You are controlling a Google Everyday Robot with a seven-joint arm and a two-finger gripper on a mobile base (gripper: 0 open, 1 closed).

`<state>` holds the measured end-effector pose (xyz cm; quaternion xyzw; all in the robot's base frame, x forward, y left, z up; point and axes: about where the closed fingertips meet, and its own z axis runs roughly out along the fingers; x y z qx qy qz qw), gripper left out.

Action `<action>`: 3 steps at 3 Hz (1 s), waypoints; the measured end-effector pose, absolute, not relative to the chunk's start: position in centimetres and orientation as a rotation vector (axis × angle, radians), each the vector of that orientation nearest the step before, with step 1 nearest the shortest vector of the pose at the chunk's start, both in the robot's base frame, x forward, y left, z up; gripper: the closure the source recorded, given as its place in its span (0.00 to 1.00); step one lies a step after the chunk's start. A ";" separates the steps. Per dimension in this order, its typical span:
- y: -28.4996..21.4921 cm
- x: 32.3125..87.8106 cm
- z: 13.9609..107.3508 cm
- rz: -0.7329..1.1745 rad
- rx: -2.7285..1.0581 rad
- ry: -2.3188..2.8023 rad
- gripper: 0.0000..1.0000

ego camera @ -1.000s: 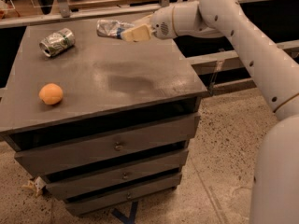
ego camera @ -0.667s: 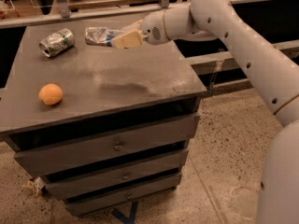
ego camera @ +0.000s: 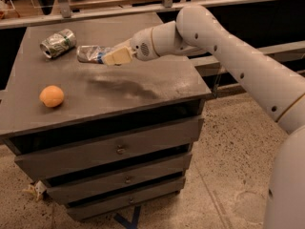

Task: Move redbull can near orange

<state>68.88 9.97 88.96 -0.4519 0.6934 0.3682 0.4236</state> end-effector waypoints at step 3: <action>12.1 66.5 88.8 1.046 -1.189 1.708 1.00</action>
Offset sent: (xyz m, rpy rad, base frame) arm -0.0143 0.0106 0.0041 0.0265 0.0318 0.0947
